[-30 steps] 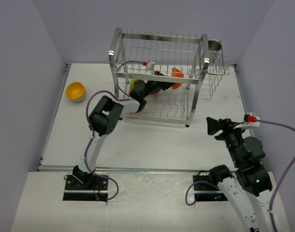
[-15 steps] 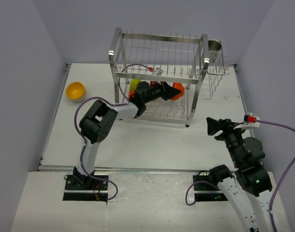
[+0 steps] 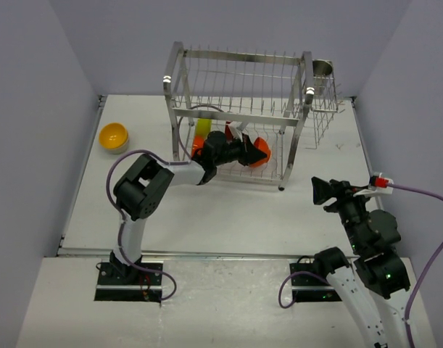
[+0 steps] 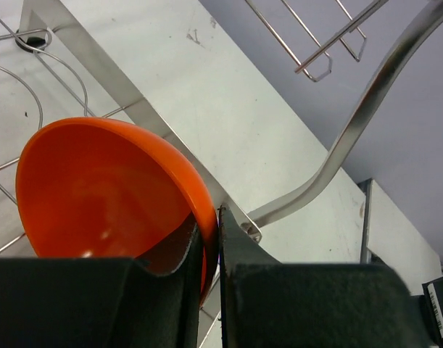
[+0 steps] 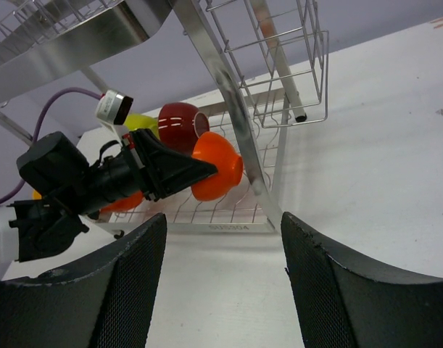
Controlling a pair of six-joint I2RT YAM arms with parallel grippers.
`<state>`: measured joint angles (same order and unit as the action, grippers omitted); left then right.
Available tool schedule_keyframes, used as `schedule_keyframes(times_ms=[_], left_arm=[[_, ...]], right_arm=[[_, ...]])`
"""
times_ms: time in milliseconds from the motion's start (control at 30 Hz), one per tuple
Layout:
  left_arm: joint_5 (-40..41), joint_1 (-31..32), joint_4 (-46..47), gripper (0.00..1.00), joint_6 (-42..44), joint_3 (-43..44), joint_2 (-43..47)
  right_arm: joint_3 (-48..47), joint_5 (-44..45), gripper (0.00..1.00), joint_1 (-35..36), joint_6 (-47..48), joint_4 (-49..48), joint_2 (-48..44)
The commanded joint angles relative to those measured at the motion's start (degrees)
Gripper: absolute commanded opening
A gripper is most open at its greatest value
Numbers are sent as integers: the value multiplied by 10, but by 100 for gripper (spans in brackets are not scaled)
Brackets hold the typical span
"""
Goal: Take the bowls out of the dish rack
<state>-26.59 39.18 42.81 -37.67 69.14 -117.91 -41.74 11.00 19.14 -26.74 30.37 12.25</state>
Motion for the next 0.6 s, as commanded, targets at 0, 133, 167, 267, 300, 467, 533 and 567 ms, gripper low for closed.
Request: schedule_keyframes(times_ms=[0,133,167,267,300,467,533,567], left_arm=[[13,11,-18,0,44,1,63],[30,26,-43,0,65,-6,80],[36,28,-47,0,70,-9,87],[47,39,-59,0,72,-22,98],[49,41,-59,0,69,-30,100],[51,51,-65,0,66,-54,117],[58,57,-67,0,65,-66,131],[61,59,-73,0,65,-70,136]], right_arm=[[1,2,66,2,5,-12,-3],[3,1,66,2,5,-13,-3],[2,1,66,2,5,-14,-4],[3,-2,66,2,5,-16,-4],[3,-2,66,2,6,-16,-4],[5,-4,66,2,5,-18,-7],[7,-5,66,3,4,-19,-8],[7,-5,66,3,5,-18,-8]])
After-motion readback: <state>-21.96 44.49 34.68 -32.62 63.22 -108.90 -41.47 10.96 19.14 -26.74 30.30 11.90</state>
